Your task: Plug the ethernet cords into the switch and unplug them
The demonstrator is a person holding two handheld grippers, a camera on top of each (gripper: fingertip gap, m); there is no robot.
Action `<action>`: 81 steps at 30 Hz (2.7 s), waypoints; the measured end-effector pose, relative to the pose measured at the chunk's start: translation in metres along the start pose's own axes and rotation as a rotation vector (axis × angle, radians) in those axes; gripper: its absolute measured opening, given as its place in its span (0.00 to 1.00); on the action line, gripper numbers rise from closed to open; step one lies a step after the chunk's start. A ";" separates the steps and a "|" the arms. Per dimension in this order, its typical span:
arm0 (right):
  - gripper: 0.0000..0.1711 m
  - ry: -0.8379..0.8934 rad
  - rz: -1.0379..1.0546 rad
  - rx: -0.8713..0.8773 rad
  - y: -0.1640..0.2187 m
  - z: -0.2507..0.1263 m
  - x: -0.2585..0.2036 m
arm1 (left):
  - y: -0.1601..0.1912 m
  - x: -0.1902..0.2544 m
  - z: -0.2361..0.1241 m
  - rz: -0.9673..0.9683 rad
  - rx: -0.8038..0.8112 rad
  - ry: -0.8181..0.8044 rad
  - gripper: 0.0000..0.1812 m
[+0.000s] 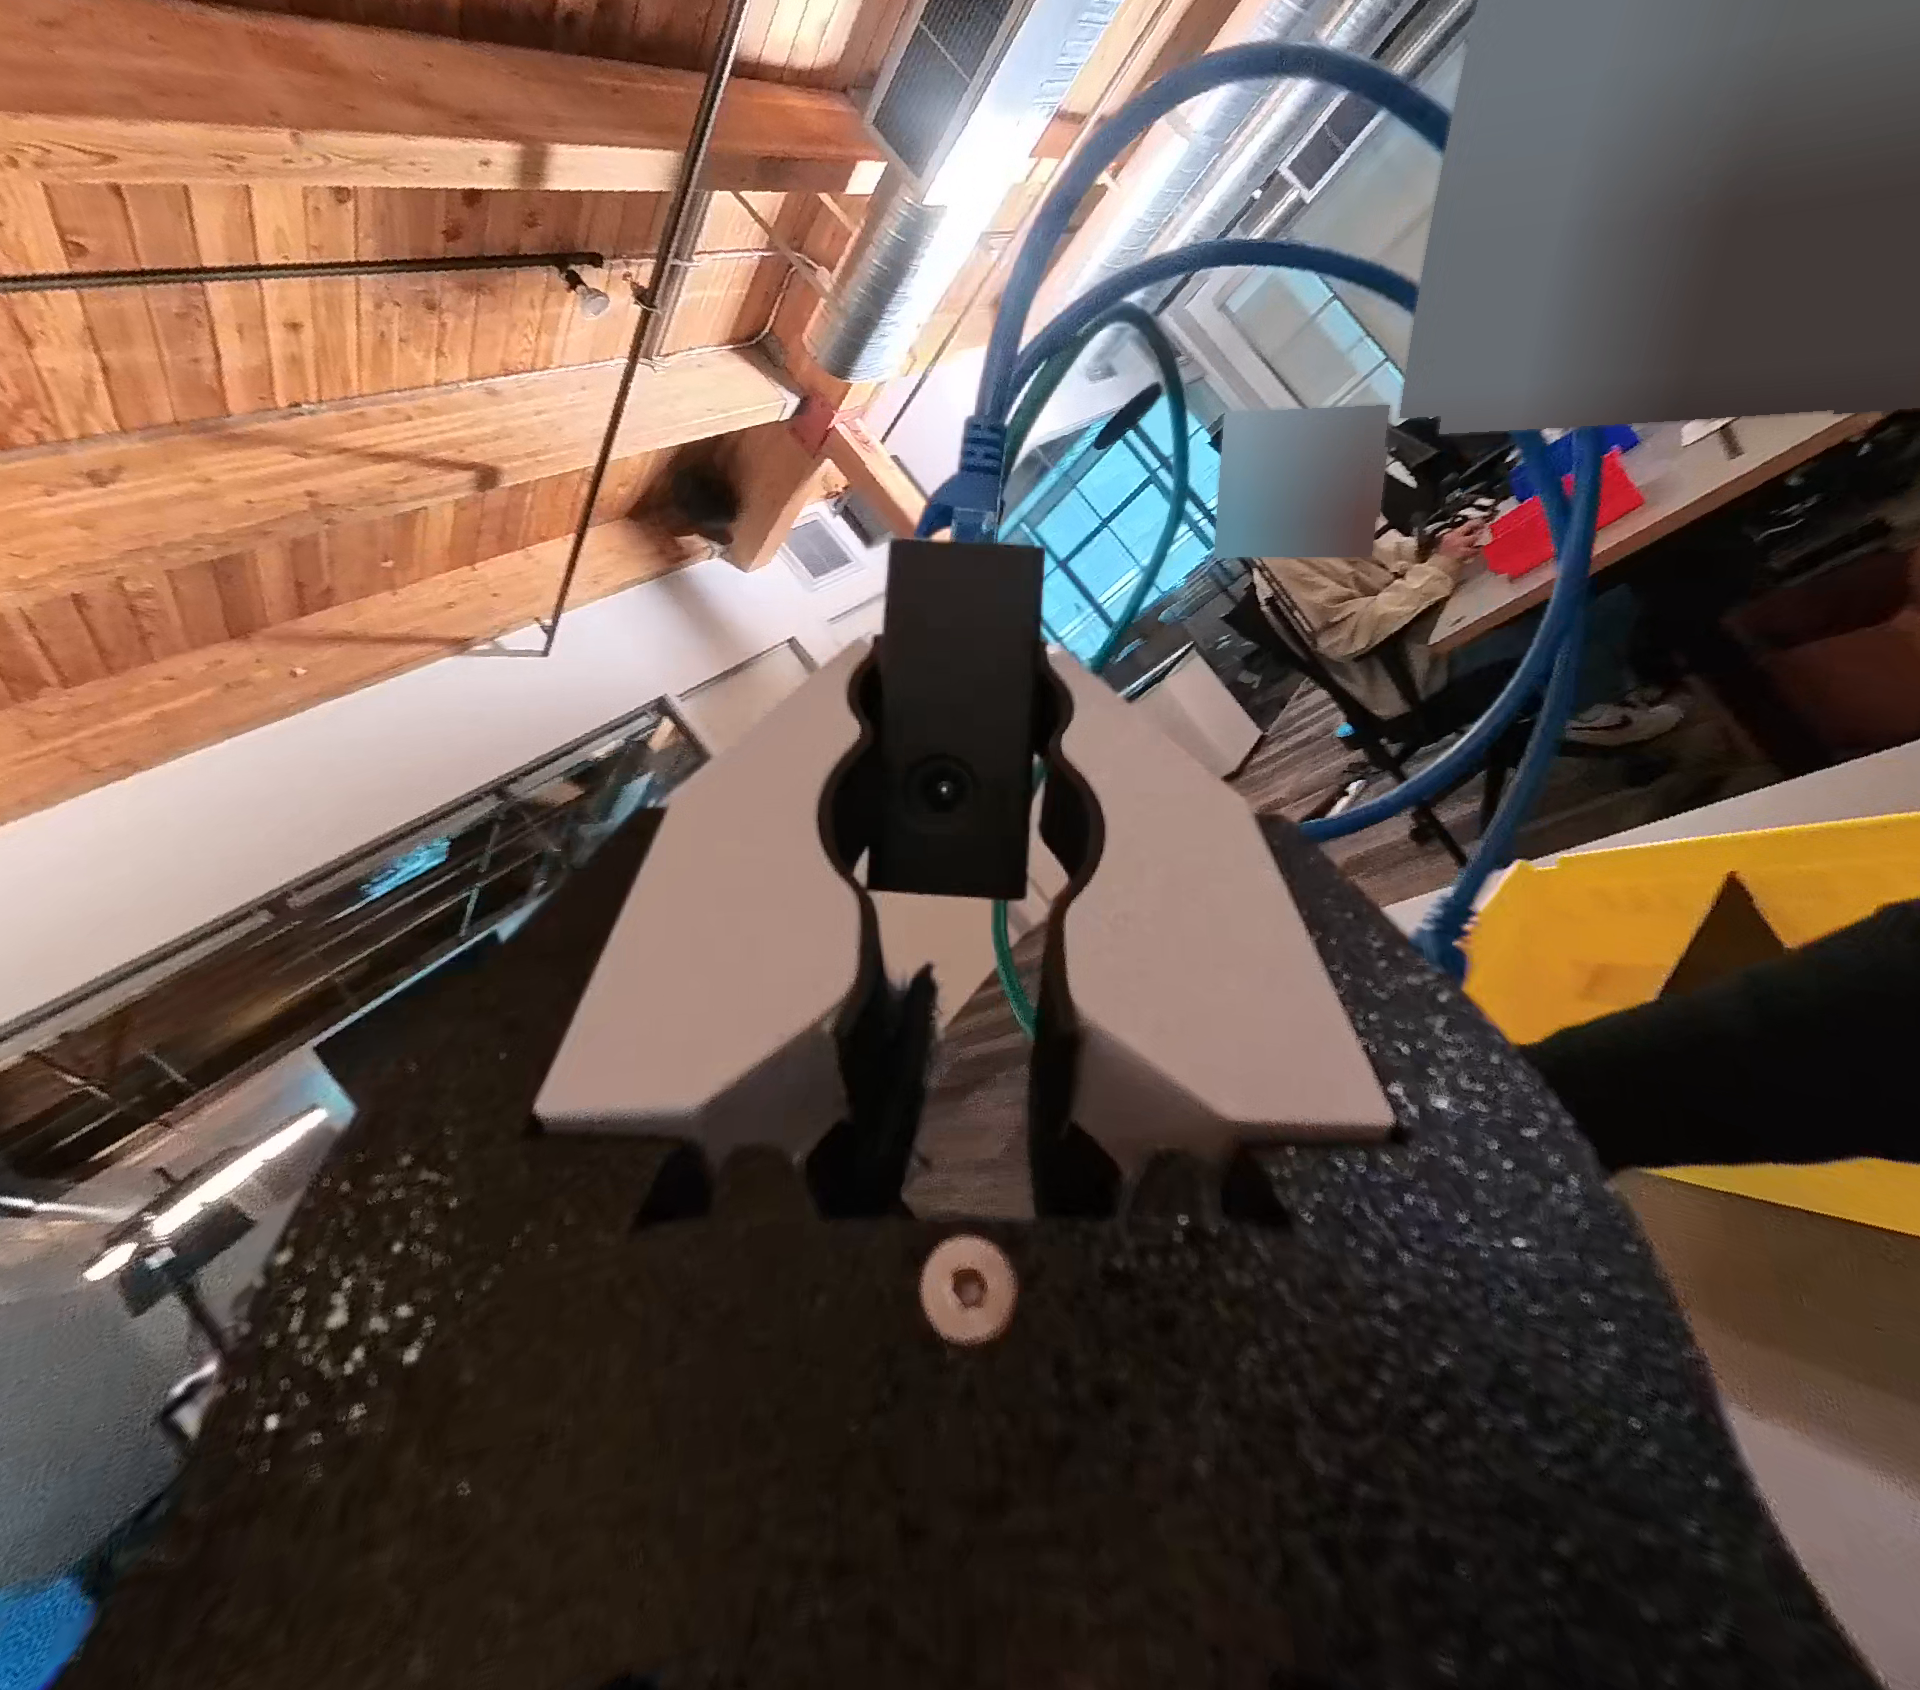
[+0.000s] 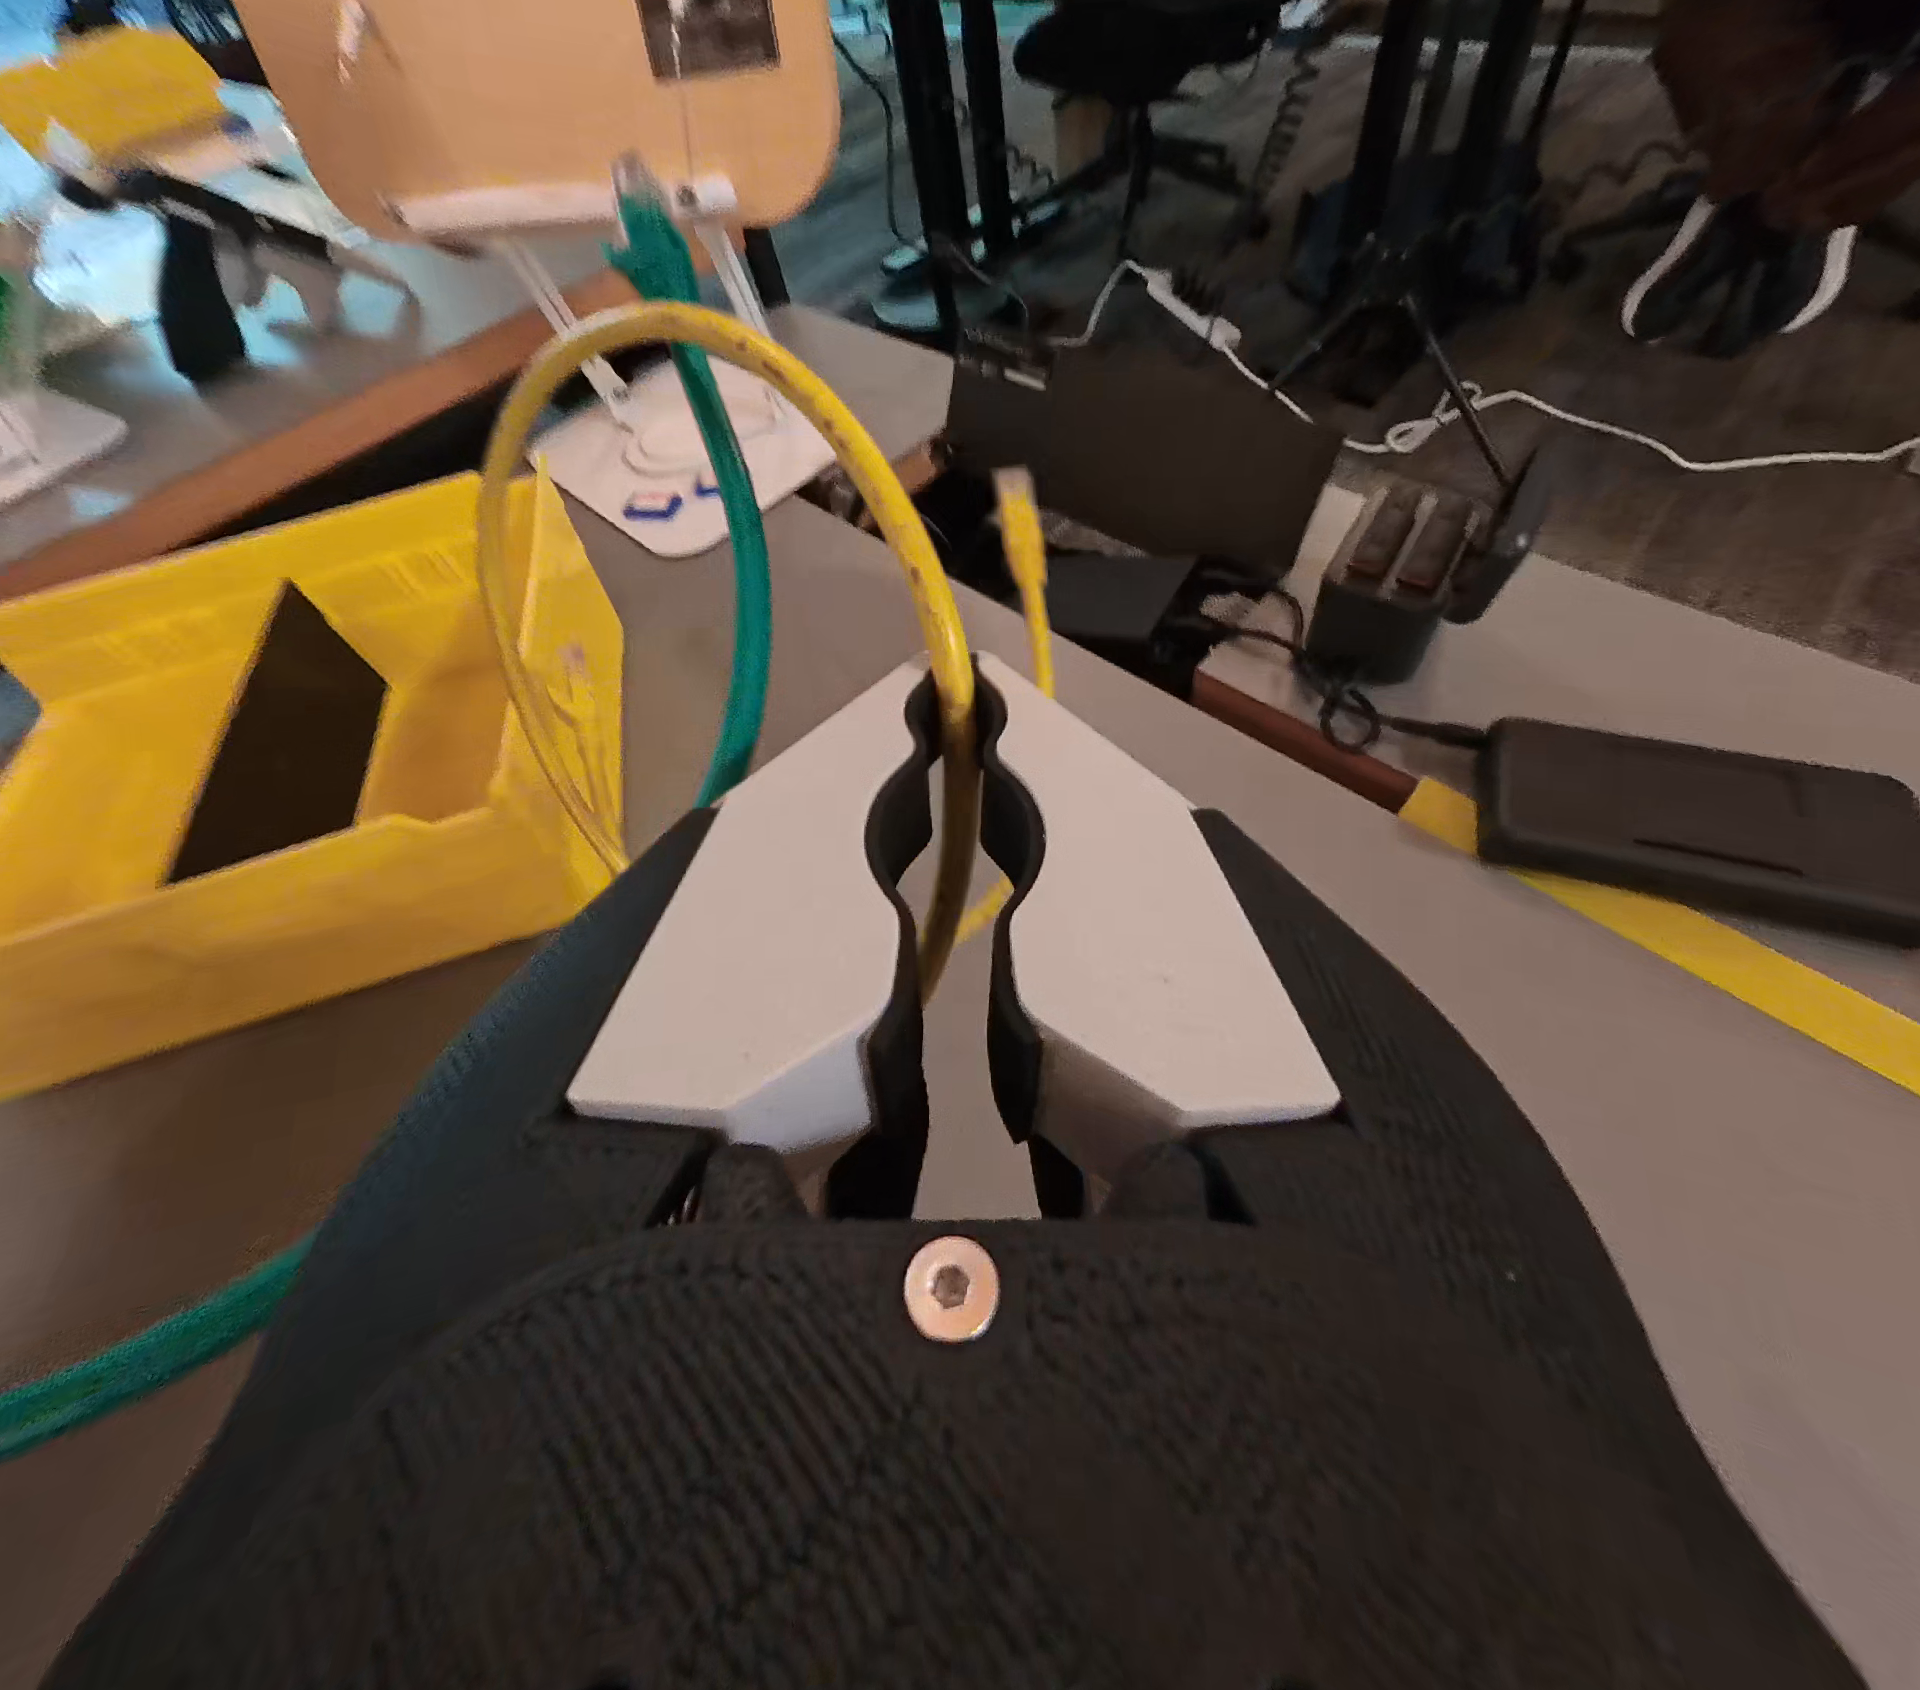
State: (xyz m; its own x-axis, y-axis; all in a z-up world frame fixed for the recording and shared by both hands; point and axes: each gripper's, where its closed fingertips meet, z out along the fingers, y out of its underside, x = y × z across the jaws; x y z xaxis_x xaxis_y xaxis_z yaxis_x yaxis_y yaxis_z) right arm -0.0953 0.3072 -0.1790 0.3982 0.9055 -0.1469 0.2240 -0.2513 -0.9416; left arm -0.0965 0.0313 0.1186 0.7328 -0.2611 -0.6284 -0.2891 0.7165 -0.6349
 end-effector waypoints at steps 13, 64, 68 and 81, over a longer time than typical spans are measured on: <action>0.00 0.251 0.025 -0.029 -0.020 -0.024 0.060 | 0.007 0.023 -0.019 -0.106 -0.010 0.048 0.12; 0.00 0.424 -0.516 -0.192 -0.057 -0.350 0.048 | 0.270 0.133 -0.094 0.133 -0.649 -0.342 0.12; 0.00 0.408 -0.520 -0.162 -0.018 -0.351 0.052 | 0.272 0.138 -0.093 0.136 -0.653 -0.320 0.12; 0.00 0.222 -0.464 -0.435 0.105 -0.334 0.063 | 0.283 0.160 -0.086 0.152 -0.669 -0.237 0.12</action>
State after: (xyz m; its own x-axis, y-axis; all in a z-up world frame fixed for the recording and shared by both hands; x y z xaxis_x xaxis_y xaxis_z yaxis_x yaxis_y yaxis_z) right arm 0.2506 0.2231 -0.1855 0.3372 0.8726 0.3533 0.7354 -0.0098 -0.6776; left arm -0.1141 0.1365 -0.2004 0.7465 0.0116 -0.6652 -0.6576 0.1651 -0.7351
